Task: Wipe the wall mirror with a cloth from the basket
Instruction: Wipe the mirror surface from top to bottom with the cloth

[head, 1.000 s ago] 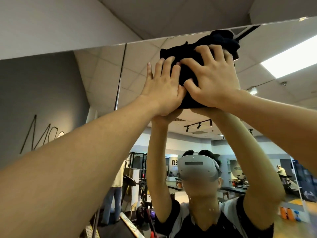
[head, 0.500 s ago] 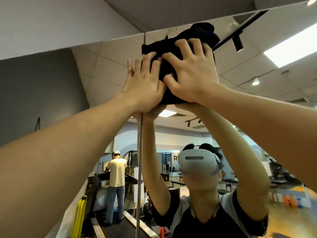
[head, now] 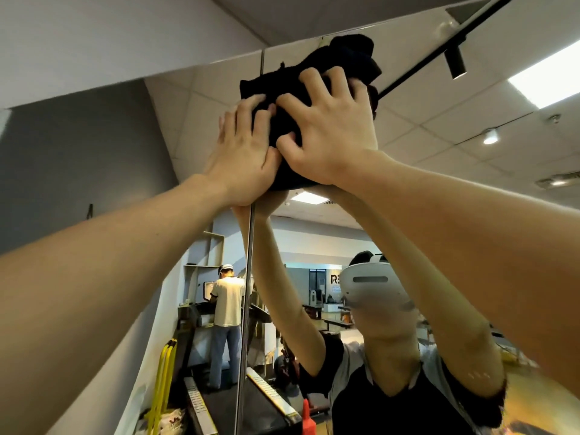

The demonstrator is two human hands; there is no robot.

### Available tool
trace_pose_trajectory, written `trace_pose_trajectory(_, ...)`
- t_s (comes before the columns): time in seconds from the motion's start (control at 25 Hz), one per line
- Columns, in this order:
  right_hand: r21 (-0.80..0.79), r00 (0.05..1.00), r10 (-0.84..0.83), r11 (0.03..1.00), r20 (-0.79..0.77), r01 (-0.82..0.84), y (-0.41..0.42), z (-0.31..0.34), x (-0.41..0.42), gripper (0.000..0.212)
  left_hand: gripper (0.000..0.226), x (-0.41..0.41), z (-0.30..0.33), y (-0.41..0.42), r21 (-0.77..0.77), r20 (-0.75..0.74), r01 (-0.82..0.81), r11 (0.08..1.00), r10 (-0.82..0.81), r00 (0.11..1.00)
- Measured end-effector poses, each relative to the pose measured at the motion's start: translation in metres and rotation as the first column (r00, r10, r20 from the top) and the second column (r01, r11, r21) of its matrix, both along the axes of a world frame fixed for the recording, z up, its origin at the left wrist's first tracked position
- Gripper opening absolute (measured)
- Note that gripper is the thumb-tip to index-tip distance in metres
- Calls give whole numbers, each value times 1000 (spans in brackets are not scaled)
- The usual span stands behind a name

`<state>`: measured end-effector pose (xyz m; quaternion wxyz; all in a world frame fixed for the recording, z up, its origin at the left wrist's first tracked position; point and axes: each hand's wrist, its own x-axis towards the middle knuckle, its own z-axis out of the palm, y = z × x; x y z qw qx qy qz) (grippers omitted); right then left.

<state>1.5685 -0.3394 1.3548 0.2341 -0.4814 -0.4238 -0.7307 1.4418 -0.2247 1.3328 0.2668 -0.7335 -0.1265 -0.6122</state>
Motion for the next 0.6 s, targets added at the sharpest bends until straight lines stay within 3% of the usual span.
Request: trace_pose_trajectory(0.6,-29,999,5,1000,-41,-6,10,-75,-14,55,67,-11,-72,20,-9,-18,17,1000,-17,1000)
